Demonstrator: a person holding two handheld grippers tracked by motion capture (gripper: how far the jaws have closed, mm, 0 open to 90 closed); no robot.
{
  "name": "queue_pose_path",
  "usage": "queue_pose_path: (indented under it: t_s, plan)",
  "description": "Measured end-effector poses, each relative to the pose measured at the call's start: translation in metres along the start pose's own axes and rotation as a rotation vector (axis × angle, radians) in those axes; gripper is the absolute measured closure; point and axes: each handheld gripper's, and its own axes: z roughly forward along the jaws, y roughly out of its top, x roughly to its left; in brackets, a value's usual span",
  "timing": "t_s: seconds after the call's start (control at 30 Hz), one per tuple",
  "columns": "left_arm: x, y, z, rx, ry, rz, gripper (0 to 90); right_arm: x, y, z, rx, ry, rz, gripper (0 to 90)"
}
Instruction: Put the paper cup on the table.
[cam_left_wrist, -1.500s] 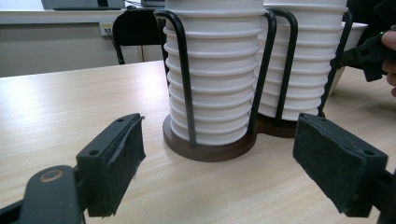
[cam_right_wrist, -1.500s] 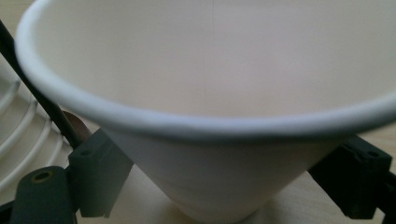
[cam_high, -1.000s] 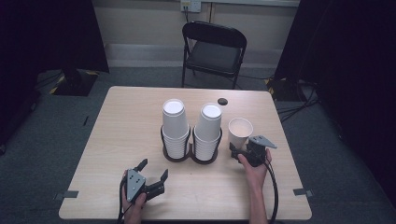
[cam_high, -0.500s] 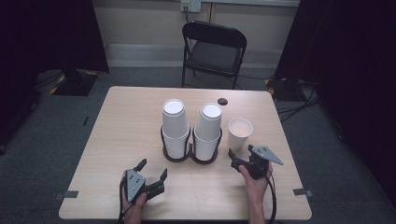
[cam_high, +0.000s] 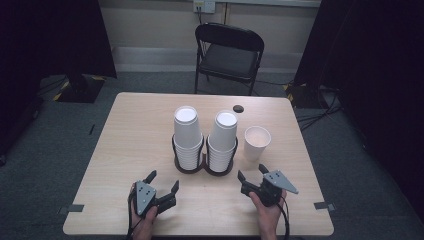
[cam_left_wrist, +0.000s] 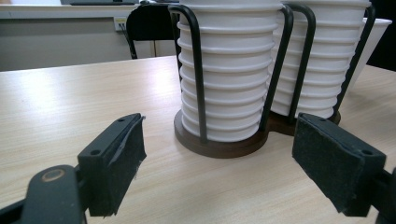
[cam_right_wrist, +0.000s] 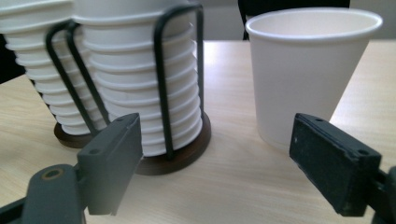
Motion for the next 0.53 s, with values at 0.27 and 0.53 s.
queue_pose_path:
  t_s: [0.27,0.53]
  plan:
    - [-0.002,0.0,0.0,0.016,0.017,0.002,16.0,0.017,-0.02,-0.007,-0.008,0.035,-0.005,16.6]
    - [-0.005,0.001,0.001,0.025,0.044,0.033,16.0,0.022,-0.022,-0.008,-0.013,0.033,-0.022,13.7]
